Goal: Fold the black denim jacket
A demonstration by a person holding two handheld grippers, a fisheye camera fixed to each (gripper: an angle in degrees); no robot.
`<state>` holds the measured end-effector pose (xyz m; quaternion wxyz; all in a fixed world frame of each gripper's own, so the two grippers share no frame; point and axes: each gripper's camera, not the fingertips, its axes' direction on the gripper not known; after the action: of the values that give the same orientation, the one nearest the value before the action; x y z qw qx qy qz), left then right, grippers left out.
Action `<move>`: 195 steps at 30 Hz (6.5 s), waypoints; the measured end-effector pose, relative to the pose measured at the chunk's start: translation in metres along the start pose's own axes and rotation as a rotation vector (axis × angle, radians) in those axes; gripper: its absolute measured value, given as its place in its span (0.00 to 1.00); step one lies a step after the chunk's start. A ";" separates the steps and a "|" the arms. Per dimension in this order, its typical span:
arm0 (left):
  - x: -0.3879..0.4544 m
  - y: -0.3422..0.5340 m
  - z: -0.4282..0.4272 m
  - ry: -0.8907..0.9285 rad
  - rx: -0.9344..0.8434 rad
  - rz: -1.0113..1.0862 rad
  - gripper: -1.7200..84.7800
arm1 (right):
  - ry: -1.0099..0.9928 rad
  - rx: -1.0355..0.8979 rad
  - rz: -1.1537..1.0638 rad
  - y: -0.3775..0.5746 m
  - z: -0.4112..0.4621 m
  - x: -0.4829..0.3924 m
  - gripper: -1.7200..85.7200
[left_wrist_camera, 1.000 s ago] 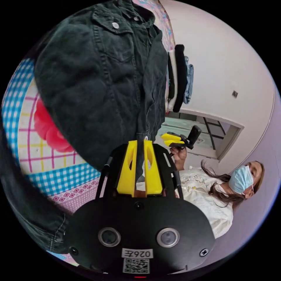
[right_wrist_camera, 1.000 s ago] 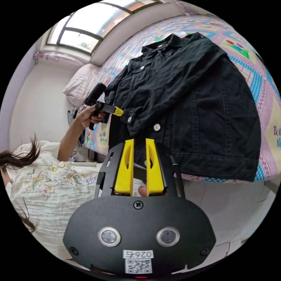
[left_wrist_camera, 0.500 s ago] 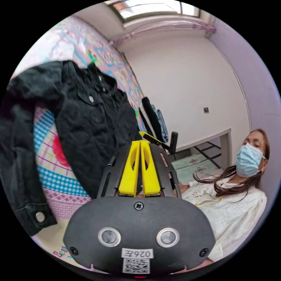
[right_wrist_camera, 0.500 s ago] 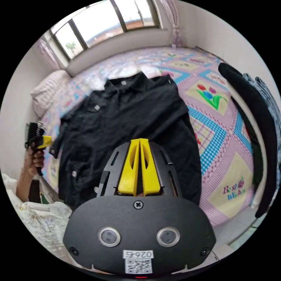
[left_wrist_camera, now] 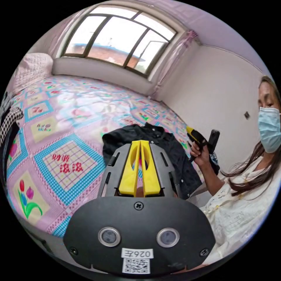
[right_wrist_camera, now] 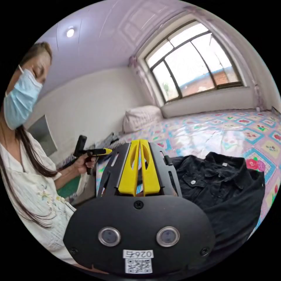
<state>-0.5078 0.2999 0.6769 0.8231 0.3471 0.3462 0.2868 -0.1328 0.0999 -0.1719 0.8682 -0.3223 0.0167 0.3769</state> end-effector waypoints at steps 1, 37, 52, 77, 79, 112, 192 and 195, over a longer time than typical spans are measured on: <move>-0.010 0.018 0.005 -0.029 -0.036 -0.051 0.01 | -0.014 -0.050 -0.018 0.000 0.018 -0.006 0.02; -0.088 -0.020 0.082 0.591 -0.117 -0.133 0.11 | 0.099 0.214 0.508 -0.051 -0.095 0.106 0.03; -0.025 -0.004 0.246 0.748 -0.530 -0.073 0.12 | 0.433 0.042 0.824 0.152 -0.234 0.161 0.07; -0.085 0.057 0.245 0.468 -0.516 -0.210 0.18 | 0.334 -0.350 0.421 0.081 -0.163 0.156 0.10; -0.079 0.070 0.256 0.410 -0.544 -0.198 0.18 | 0.319 -0.481 0.319 0.086 -0.135 0.140 0.13; -0.023 0.131 0.432 0.121 -0.618 -0.067 0.23 | 0.471 -0.644 -0.355 0.127 -0.042 0.040 0.02; -0.010 0.155 0.523 0.047 -0.686 0.056 0.02 | 0.327 -0.599 0.457 0.118 -0.162 0.339 0.02; -0.001 0.164 0.483 0.091 -0.617 0.092 0.01 | 0.379 -0.566 0.415 0.125 -0.178 0.315 0.02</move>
<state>-0.1749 0.2172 1.0546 0.8593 0.0834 0.2631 0.4306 0.0469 0.2645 -0.4670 0.6320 -0.6023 0.1371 0.4679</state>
